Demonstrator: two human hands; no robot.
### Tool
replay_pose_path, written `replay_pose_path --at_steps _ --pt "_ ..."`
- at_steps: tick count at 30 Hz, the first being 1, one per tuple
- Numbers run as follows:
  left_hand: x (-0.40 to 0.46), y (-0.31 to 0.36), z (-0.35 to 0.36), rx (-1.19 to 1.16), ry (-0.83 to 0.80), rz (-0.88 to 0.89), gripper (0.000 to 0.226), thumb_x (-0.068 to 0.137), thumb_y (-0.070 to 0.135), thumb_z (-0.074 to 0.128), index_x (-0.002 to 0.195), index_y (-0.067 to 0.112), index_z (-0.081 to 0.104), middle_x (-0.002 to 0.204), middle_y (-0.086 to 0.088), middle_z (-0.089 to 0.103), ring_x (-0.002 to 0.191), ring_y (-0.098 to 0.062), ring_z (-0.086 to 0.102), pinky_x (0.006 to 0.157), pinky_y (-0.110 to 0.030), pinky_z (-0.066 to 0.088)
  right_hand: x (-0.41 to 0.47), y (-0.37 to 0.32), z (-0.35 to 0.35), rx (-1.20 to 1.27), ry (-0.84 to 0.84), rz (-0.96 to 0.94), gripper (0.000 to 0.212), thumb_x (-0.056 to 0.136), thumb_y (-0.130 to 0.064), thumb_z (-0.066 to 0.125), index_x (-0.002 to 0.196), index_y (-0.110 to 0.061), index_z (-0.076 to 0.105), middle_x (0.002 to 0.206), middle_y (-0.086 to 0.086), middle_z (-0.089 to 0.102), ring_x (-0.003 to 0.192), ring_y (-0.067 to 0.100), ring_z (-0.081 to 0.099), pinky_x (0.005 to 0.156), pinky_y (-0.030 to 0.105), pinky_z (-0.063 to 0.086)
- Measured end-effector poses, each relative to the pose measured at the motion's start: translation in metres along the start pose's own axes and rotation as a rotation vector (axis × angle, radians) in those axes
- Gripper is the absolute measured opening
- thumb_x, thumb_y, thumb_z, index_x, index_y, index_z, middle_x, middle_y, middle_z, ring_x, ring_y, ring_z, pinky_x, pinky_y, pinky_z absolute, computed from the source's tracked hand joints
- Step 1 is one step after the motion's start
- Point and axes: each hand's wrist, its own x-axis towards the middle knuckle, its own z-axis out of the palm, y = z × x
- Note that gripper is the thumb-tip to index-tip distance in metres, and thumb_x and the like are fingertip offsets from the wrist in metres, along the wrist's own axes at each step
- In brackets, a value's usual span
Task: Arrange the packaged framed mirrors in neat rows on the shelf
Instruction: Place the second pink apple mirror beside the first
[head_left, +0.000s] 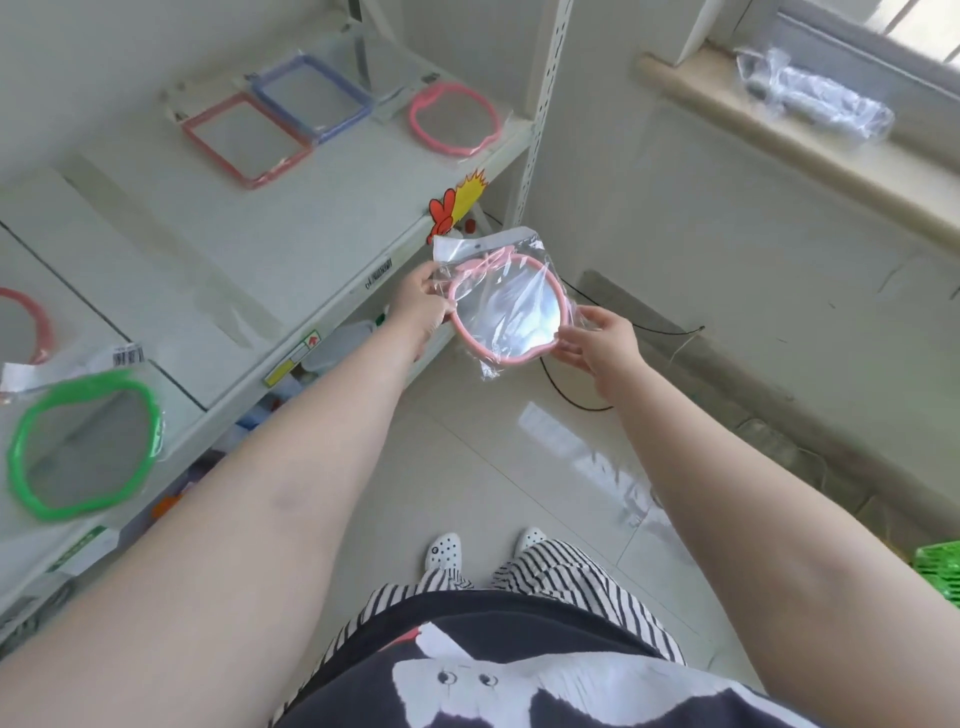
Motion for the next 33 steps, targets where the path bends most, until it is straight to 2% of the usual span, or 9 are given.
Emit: replay_pose_path --at_steps 4,7,10,13,17,19,23,28,33 --pt "0.029 0.018 0.009 -0.042 0.025 -0.008 0.065 0.080 -0.019 0.052 0.133 0.020 0.051 0.113 0.004 0.057 0.093 -0.023 0.063 0.075 -0.034 0.058 0.040 -0.025 0.001 -0.015 -0.023 -0.011 0.055 0.085 0.006 0.062 0.136 -0.004 0.047 0.114 0.020 0.063 0.079 0.029 0.072 0.079 0.031 0.059" --pt "0.048 0.033 0.017 -0.059 0.086 -0.004 0.059 0.080 -0.016 0.052 0.122 0.025 0.057 0.104 0.005 0.062 0.070 -0.013 0.062 0.056 -0.025 0.049 0.075 -0.045 0.003 -0.038 -0.078 -0.022 0.052 0.084 0.006 0.062 0.133 -0.002 0.049 0.114 0.020 0.064 0.073 0.026 0.072 0.071 0.028 0.061" --pt "0.071 0.048 0.023 -0.097 0.179 0.016 0.054 0.080 -0.015 0.052 0.107 0.031 0.058 0.088 0.008 0.062 0.062 -0.010 0.055 0.039 -0.013 0.042 0.113 -0.069 0.006 -0.068 -0.137 -0.042 0.052 0.083 0.007 0.063 0.132 -0.001 0.050 0.106 0.020 0.066 0.065 0.021 0.072 0.064 0.025 0.061" --pt "0.093 0.062 0.029 -0.108 0.244 0.026 0.056 0.079 -0.014 0.056 0.120 0.023 0.059 0.087 0.015 0.061 0.074 -0.009 0.059 0.057 -0.020 0.050 0.151 -0.095 0.011 -0.122 -0.202 -0.072 0.053 0.082 0.006 0.064 0.133 -0.001 0.050 0.110 0.023 0.067 0.067 0.023 0.073 0.070 0.031 0.061" --pt "0.114 0.069 0.026 -0.164 0.330 -0.002 0.051 0.077 -0.013 0.056 0.104 0.030 0.063 0.103 0.005 0.068 0.095 -0.022 0.065 0.090 -0.038 0.054 0.183 -0.119 0.024 -0.225 -0.289 -0.058 0.056 0.081 0.004 0.066 0.133 -0.005 0.052 0.108 0.021 0.069 0.077 0.029 0.074 0.079 0.035 0.061" --pt "0.120 0.068 0.020 -0.185 0.366 -0.021 0.050 0.078 -0.013 0.055 0.107 0.027 0.063 0.112 0.001 0.068 0.100 -0.022 0.065 0.092 -0.039 0.053 0.193 -0.128 0.035 -0.259 -0.314 -0.039 0.056 0.080 0.005 0.067 0.133 -0.006 0.052 0.111 0.021 0.067 0.078 0.032 0.073 0.080 0.036 0.060" --pt "0.130 0.070 0.002 -0.243 0.444 -0.026 0.051 0.076 -0.020 0.050 0.084 0.029 0.063 0.089 0.005 0.067 0.087 -0.021 0.064 0.078 -0.031 0.058 0.207 -0.141 0.064 -0.344 -0.388 -0.088 0.049 0.079 0.004 0.070 0.126 -0.006 0.058 0.104 0.018 0.068 0.062 0.020 0.069 0.065 0.024 0.061" --pt "0.154 0.072 -0.029 -0.244 0.545 -0.046 0.054 0.076 -0.022 0.050 0.113 0.015 0.062 0.093 -0.001 0.062 0.080 -0.016 0.061 0.073 -0.028 0.054 0.226 -0.151 0.111 -0.486 -0.403 -0.130 0.047 0.075 0.002 0.069 0.120 -0.009 0.063 0.068 0.009 0.063 0.054 0.019 0.058 0.069 0.034 0.056" --pt "0.184 0.076 -0.062 -0.213 0.543 -0.060 0.054 0.077 -0.023 0.049 0.120 0.007 0.060 0.087 -0.004 0.061 0.079 -0.018 0.057 0.065 -0.023 0.051 0.247 -0.160 0.156 -0.557 -0.392 -0.171 0.045 0.071 0.000 0.071 0.115 -0.011 0.065 0.063 0.005 0.062 0.055 0.020 0.059 0.075 0.037 0.058"
